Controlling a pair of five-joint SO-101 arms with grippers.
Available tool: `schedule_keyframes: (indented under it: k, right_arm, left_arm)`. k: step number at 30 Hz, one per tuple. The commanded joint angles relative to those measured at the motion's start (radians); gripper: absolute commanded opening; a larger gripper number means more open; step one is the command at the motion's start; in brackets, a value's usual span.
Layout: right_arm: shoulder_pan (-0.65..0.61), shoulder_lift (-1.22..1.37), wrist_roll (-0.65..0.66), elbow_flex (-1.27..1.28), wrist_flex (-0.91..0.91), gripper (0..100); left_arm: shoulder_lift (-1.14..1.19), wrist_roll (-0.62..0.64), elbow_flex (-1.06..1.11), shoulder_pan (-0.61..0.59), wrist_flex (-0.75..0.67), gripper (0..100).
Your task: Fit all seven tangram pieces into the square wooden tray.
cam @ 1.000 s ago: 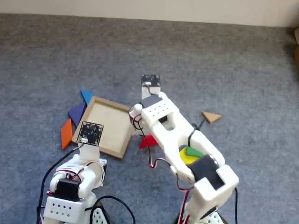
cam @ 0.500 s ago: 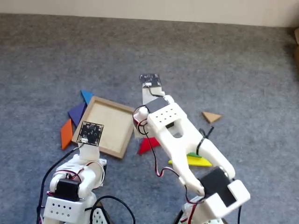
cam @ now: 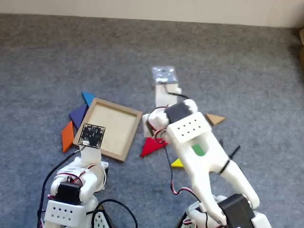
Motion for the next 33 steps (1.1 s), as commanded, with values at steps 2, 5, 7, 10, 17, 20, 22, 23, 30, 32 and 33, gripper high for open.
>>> schedule_keyframes:
  k: [2,5,7,10,17,20,22,23,30,32,33]
  right_arm:
    - [0.105,-0.064,0.014,-0.007,0.002,16.7]
    - [0.136,-0.062,0.014,-0.007,0.002,16.7]
    - [0.148,-0.062,0.014,-0.007,0.002,16.7]
    - [0.15,-0.062,0.014,0.01,0.001,16.7]
    - [0.148,-0.071,0.014,0.134,-0.157,16.7]
    - [0.148,-0.071,0.014,0.159,-0.191,16.7]
    - [0.148,-0.073,0.014,0.16,-0.193,16.7]
    - [0.148,-0.073,0.014,0.16,-0.194,16.7]
    - [0.15,-0.071,0.014,0.162,-0.194,16.7]
    - [0.15,-0.071,0.014,0.163,-0.194,16.7]
    - [0.15,-0.071,0.014,0.163,-0.194,16.7]
  left_arm:
    - [-0.044,-0.008,0.019,-0.01,0.006,1]
    - [-0.044,-0.005,0.019,-0.005,0.006,1]
    - [-0.044,-0.006,0.019,-0.005,0.006,1]
    - [-0.044,-0.008,0.007,-0.005,0.011,1]
    - [-0.044,-0.008,-0.239,-0.105,0.066,1]
    - [-0.044,-0.009,-0.323,-0.248,0.066,1]
    - [-0.044,-0.061,-0.378,-0.305,0.032,1]
    - [-0.044,-0.137,-0.397,-0.326,0.011,1]
    - [-0.033,-0.439,-0.415,-0.426,-0.181,1]
    - [-0.031,-0.44,-0.417,-0.427,-0.193,1]
    - [-0.031,-0.44,-0.417,-0.429,-0.195,2]
